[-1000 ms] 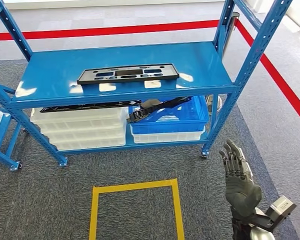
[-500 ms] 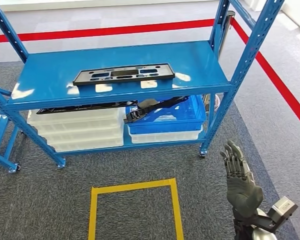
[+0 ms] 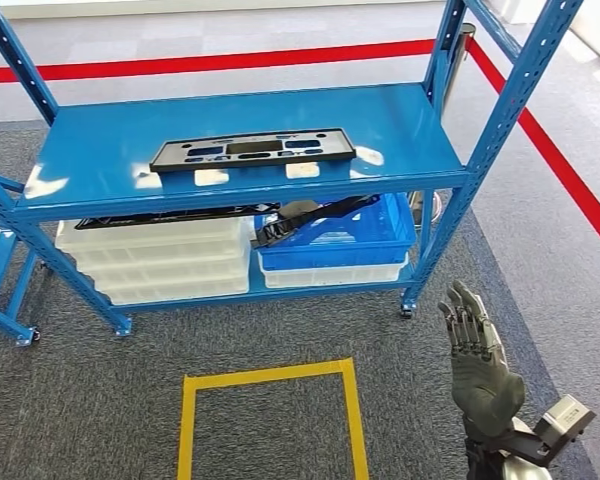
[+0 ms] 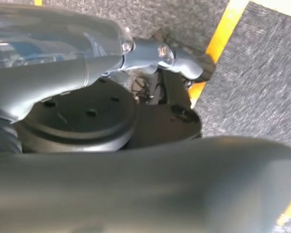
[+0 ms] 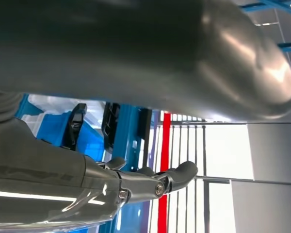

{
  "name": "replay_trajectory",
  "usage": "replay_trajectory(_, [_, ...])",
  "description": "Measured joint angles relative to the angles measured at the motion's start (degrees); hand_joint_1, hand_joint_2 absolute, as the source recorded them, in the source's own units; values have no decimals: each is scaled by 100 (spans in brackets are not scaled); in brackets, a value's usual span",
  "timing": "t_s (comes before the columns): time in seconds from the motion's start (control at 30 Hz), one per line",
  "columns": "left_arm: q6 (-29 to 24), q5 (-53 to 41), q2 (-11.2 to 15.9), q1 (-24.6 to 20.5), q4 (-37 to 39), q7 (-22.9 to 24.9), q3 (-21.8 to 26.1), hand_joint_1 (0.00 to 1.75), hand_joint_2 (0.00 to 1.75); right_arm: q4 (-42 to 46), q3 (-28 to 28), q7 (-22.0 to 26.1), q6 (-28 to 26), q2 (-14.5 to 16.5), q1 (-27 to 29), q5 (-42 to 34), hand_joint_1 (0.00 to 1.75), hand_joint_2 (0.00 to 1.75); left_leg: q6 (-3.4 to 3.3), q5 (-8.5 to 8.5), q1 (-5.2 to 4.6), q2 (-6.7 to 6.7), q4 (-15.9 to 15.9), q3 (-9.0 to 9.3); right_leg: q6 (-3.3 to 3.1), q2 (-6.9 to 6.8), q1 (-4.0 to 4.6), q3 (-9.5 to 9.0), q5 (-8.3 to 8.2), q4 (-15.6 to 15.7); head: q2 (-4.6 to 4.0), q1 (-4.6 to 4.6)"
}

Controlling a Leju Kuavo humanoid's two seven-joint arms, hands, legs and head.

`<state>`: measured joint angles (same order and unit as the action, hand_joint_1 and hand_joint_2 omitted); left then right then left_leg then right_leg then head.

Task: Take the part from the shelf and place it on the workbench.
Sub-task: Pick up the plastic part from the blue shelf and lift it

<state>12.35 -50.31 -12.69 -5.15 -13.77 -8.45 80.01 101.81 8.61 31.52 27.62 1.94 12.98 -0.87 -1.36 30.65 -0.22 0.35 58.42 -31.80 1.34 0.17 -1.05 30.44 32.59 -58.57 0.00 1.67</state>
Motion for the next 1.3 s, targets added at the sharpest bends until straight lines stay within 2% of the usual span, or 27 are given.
replay_trajectory(0.07, [-1, -1, -1, -1, 0, -1, 2, 0, 175, 13, -1, -2, -2, -8, -5, -4, 0, 0, -47, -16, 27, 9, -69, 48, 43, -1, 0, 87, 160, -236, 0, -3])
replay_trajectory(0.17, [2, -2, -2, -5, 0, -1, 3, 0, 175, 4, -3, -19, -8, -22, 22, -4, 0, 0, -93, 0, 34, 20, -85, 82, 69, -1, -8, 615, 594, -1246, 0, -3])
replay_trajectory(0.2, [2, -2, -3, -2, 0, -2, 3, 0, 175, 1, -3, -23, -13, -26, 35, -4, 0, 0, -98, 12, 32, 21, -83, 92, 82, -2, -11, 759, 625, -1477, 0, -3])
replay_trajectory(0.23, [2, -2, -3, 1, 0, -3, 3, 0, 175, 0, -2, -24, -16, -30, 43, -5, 0, 0, -96, 27, 33, 20, -81, 107, 96, -3, -14, 809, 543, -1509, 0, -3])
replay_trajectory(0.27, [2, -2, -5, 4, 0, -4, 3, 0, 175, 0, -2, -24, -19, -36, 46, -7, 0, 0, -84, 48, 37, 18, -79, 134, 109, -6, -19, 751, 361, -1321, 0, -3])
replay_trajectory(0.3, [2, -2, -7, 6, 0, -7, 3, 0, 175, 0, -3, -24, -23, -40, 46, -8, 0, 0, -62, 78, 41, 16, -75, 169, 118, -12, -25, 607, 121, -964, -1, -3])
replay_trajectory(0.33, [3, -2, -7, 7, 0, -9, 3, 0, 175, -2, -3, -23, -27, -43, 44, -9, 0, 0, -28, 113, 32, 15, -66, 201, 122, -20, -25, 453, -54, -609, -1, -3])
replay_trajectory(0.37, [3, -3, -7, 5, 0, -10, 3, 0, 175, 1, -4, -20, -31, -45, 44, -9, 0, 0, 7, 145, 22, 14, -51, 221, 103, -24, -25, 326, -158, -323, -1, -2])
replay_trajectory(0.4, [4, -4, -6, 1, 0, -11, 3, 0, 175, 5, -4, -13, -35, -45, 48, -8, 0, 0, 36, 169, 11, 14, -40, 232, 74, -26, -20, 254, -189, -157, -1, 0])
replay_trajectory(0.5, [6, -8, -4, -11, 0, -10, 3, 0, 175, 16, 0, 24, -49, -47, 69, -4, 0, 0, 84, 207, 13, 16, -31, 245, -37, -12, -7, 227, -138, -95, 0, 1])
replay_trajectory(0.57, [7, -9, -4, -13, 0, -10, 3, 0, 175, 35, 1, 59, -54, -48, 71, 1, 0, 0, 138, 357, 28, 15, 197, 160, -100, -17, -25, 199, -121, -83, 0, 5])
replay_trajectory(0.6, [7, -9, -3, -11, 0, -10, 3, 0, 175, 44, 0, 72, -54, -48, 71, 4, 0, 0, 168, 501, 35, 14, 483, 24, -128, -23, -32, 184, -109, -81, 0, 7])
replay_trajectory(0.67, [7, -9, -3, 2, 0, -10, 3, 0, 175, 52, -1, 83, -54, -48, 73, 11, 0, 0, 205, 792, 49, 14, 1248, -390, -166, -28, -28, 160, -78, -81, 0, 10])
replay_trajectory(0.7, [7, -9, -3, 11, 0, -10, 3, 0, 175, 52, -1, 83, -54, -48, 75, 13, 0, 0, 208, 843, 50, 14, 1530, -566, -175, -25, -23, 144, -61, -81, 0, 10])
replay_trajectory(0.73, [7, -9, -3, 18, 0, -10, 3, 0, 175, 52, -1, 83, -54, -48, 76, 18, 0, 0, 198, 778, 49, 14, 1616, -655, -179, -18, -18, 118, -41, -81, 0, 10])
replay_trajectory(0.77, [7, -8, -3, 22, 0, -10, 3, 0, 175, 52, -2, 82, -54, -48, 76, 24, 0, 0, 171, 599, 44, 13, 1482, -640, -180, -10, -10, 81, -17, -81, 0, 10])
replay_trajectory(0.83, [5, -7, 2, 21, 0, -10, 3, 0, 175, 52, -3, 80, -54, -48, 72, 39, 0, 0, 67, 118, 12, 5, 809, -406, -171, 0, 4, -8, 39, -77, 0, 8])
replay_trajectory(0.87, [4, -7, 7, 20, 0, -9, 3, 0, 175, 52, -5, 79, -54, -48, 69, 45, 0, 0, 12, -45, -14, 1, 506, -292, -156, 4, 8, -36, 64, -74, 0, 8])
replay_trajectory(0.9, [3, -7, 12, 17, 0, -9, 3, 0, 175, 52, -7, 78, -54, -48, 70, 51, 0, 0, -34, -115, -42, -2, 306, -217, -137, 4, 5, -45, 81, -72, 0, 8])
replay_trajectory(0.97, [1, -7, 18, 9, 0, -8, 3, 0, 175, 53, -9, 74, -54, -48, 71, 64, 0, 0, -84, -77, -76, -3, 176, -180, -79, -1, -5, -30, 94, -58, 0, 9])
replay_trajectory(1.07, [-1, -7, 18, 7, 0, -11, 3, 0, 175, 76, -11, 72, -54, -56, 62, 83, 0, 0, -102, -69, -21, 6, -19, -59, 3, -16, -1, -13, 200, -166, 0, 5])
replay_trajectory(1.1, [1, -8, 16, 7, 0, -12, 3, 0, 175, 83, -12, 71, -54, -60, 60, 88, 0, 0, -108, -74, 1, 10, -73, -6, 21, -15, 1, 77, 311, -371, 0, 3])
replay_trajectory(1.17, [5, -9, 13, 4, 2, -11, 3, 0, 175, 83, -16, 68, -54, -64, 70, 95, 0, 0, -125, -47, 3, 13, -91, 48, 50, -14, -2, 451, 575, -1040, -1, 1])
replay_trajectory(1.2, [7, -9, 12, 5, 3, -14, 3, 0, 175, 80, -17, 65, -54, -66, 81, 98, 0, 0, -129, -26, 3, 13, -89, 69, 69, -15, -7, 636, 639, -1329, -1, 1])
replay_trajectory(1.23, [8, -9, 11, 8, 4, -23, 3, 0, 175, 78, -17, 61, -55, -68, 91, 101, 0, 0, -125, -3, 4, 13, -87, 94, 87, -16, -12, 749, 600, -1461, -1, 1])
replay_trajectory(1.27, [8, -13, 11, 12, 4, -43, 3, 0, 175, 75, -18, 58, -58, -72, 96, 103, 0, 0, -115, 24, 7, 12, -83, 127, 105, -17, -18, 759, 453, -1382, 0, 1])
replay_trajectory(1.3, [1, -28, 10, 15, 4, -85, 2, 0, 175, 75, -17, 55, -68, -75, 98, 105, 0, 0, -95, 56, 13, 11, -78, 168, 120, -19, -24, 668, 225, -1105, 0, 1])
